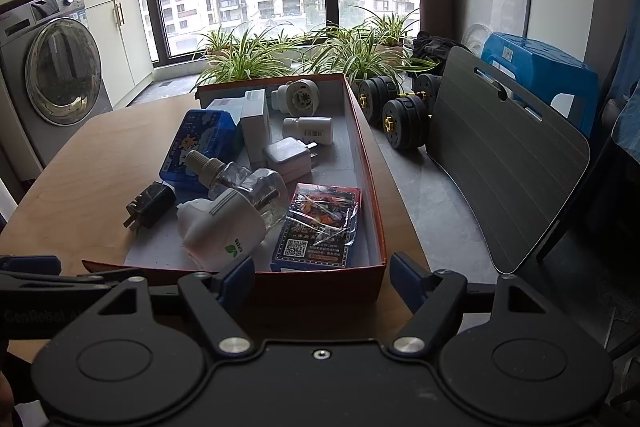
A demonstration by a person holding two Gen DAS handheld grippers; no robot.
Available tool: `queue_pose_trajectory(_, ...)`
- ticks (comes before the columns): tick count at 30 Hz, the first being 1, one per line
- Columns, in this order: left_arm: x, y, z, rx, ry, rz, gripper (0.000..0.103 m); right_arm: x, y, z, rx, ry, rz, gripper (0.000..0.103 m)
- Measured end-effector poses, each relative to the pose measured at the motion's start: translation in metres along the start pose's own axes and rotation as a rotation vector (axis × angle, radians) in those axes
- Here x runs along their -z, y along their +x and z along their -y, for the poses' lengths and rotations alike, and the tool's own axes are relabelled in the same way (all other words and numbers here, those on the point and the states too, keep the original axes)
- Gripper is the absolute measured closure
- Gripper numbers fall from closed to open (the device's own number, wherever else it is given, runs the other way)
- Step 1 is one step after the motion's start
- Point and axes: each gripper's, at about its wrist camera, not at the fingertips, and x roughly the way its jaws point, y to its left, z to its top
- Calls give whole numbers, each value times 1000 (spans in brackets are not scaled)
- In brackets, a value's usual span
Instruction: Organize rigid objects
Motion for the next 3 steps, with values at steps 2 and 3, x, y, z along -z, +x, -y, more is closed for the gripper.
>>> queue_pose_trajectory(2,-1,1,0,-3,-1,-3,0,0,1,1,1,2,-1,15)
queue_pose_trajectory(3,-1,1,0,-4,2,-4,0,0,1,1,1,3,-2,15)
